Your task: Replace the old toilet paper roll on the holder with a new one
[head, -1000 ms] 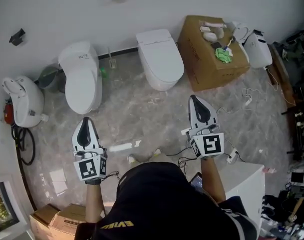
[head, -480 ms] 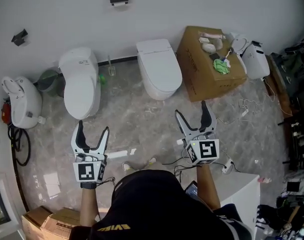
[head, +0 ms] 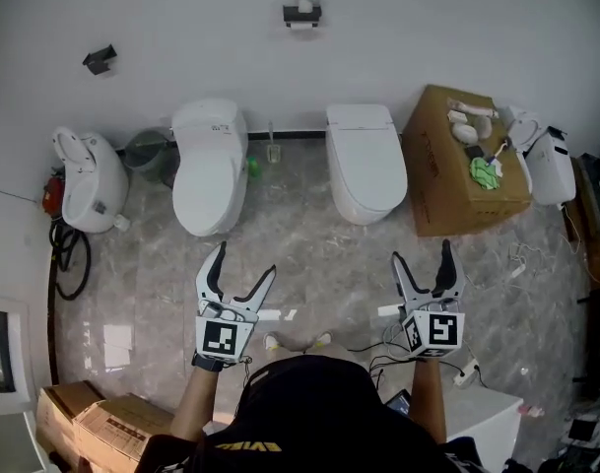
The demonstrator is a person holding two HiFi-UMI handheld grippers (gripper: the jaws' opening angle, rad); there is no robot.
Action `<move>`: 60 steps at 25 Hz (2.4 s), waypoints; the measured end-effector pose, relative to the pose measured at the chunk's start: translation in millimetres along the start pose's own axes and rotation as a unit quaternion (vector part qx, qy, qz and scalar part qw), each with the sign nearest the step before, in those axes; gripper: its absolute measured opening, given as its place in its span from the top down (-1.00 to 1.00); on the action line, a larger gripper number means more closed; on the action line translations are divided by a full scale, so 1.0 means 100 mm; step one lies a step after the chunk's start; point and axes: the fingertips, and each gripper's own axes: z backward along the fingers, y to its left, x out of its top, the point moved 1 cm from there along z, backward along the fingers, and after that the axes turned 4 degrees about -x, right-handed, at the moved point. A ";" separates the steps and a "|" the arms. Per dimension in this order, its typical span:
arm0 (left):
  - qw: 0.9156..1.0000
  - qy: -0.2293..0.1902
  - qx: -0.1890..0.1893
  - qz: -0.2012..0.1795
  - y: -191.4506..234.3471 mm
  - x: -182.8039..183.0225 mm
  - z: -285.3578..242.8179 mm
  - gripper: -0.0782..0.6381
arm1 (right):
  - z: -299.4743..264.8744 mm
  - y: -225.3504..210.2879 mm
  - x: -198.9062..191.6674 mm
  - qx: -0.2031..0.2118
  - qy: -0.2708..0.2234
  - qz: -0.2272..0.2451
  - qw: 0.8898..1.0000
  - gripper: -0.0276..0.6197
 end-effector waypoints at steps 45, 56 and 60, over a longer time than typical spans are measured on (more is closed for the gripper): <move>0.996 -0.025 -0.030 0.074 2.07 -0.53 -3.03 -0.31 | -3.83 0.22 -0.01 0.076 0.058 0.061 0.994 -0.25; 0.992 -0.015 0.003 0.124 2.89 -0.77 -4.25 -0.28 | -5.62 0.20 -0.15 0.100 0.024 0.007 0.995 -0.22; 0.992 -0.003 0.030 0.122 3.34 -0.89 -4.93 -0.27 | -6.52 0.14 -0.11 0.126 0.017 0.009 0.992 -0.22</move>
